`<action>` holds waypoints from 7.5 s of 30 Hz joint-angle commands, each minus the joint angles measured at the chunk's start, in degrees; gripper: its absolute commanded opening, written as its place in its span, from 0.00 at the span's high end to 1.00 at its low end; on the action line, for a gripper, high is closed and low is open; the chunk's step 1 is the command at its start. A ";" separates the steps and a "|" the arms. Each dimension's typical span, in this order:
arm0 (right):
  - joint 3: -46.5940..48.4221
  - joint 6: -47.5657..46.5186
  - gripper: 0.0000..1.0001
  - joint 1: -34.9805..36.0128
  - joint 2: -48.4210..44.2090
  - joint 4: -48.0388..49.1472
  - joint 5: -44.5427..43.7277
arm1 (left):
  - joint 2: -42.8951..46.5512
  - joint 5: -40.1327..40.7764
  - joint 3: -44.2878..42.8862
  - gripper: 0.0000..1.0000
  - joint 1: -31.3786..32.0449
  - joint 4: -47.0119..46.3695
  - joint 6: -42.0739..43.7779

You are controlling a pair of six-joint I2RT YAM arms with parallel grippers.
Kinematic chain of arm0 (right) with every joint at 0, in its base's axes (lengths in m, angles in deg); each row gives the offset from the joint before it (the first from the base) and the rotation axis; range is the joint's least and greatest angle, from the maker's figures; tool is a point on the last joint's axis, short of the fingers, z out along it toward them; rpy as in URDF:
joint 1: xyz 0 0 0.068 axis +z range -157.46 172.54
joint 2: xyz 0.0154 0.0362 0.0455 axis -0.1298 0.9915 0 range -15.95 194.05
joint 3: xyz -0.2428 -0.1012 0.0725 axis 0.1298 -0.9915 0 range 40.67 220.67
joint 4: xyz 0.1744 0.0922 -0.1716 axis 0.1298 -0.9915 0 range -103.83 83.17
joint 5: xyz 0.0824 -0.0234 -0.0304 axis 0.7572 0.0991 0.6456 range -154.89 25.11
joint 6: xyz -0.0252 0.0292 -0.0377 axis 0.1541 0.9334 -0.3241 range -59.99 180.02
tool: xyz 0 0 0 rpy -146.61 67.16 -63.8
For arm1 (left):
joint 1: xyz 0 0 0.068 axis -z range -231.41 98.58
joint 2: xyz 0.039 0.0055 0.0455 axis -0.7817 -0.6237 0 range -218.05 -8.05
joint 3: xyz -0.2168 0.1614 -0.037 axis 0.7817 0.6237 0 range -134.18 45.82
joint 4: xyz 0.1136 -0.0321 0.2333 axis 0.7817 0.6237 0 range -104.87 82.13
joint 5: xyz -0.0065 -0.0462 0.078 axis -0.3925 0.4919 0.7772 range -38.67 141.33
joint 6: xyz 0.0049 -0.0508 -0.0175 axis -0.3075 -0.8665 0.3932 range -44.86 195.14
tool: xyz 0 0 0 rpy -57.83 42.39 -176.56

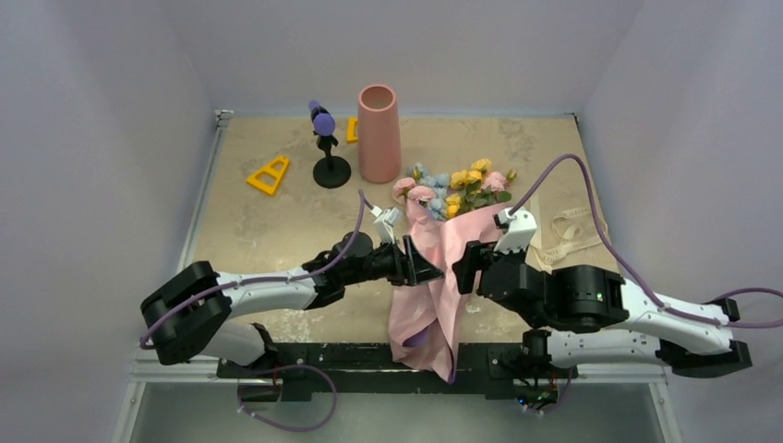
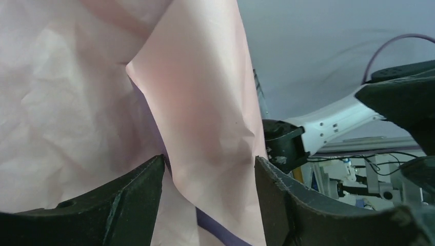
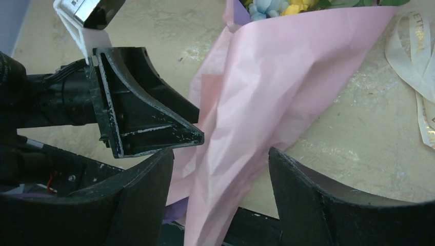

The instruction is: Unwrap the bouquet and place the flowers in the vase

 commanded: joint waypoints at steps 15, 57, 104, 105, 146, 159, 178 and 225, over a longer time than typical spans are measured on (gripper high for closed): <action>8.50 -7.36 0.28 0.27 -6.75 4.76 0.11 | -16.75 -13.88 -26.52 0.39 7.62 4.09 8.33; 9.35 -10.95 0.28 0.26 -11.58 8.74 -0.19 | 8.29 8.33 -15.13 0.16 12.57 26.83 19.91; -16.13 -3.58 0.51 -23.63 7.20 22.96 20.73 | 21.13 39.12 5.85 0.20 5.82 50.56 2.19; -18.65 -3.66 0.53 -26.51 5.76 23.07 21.66 | 21.02 39.18 5.80 0.20 5.82 50.48 2.23; -22.98 -8.83 0.41 -50.19 5.35 36.38 36.36 | 27.64 30.45 -4.47 0.22 5.32 47.30 11.82; -24.89 -8.20 0.41 -50.88 24.15 40.62 30.98 | 3.87 29.10 -6.82 0.26 4.11 41.81 10.11; -24.51 -6.12 0.61 -57.25 38.73 47.48 33.96 | -5.92 26.39 -8.05 0.27 -1.03 38.76 10.46; -22.74 -18.31 0.39 -61.88 -14.47 28.71 52.31 | 10.11 28.34 -11.03 0.04 -29.27 58.86 12.81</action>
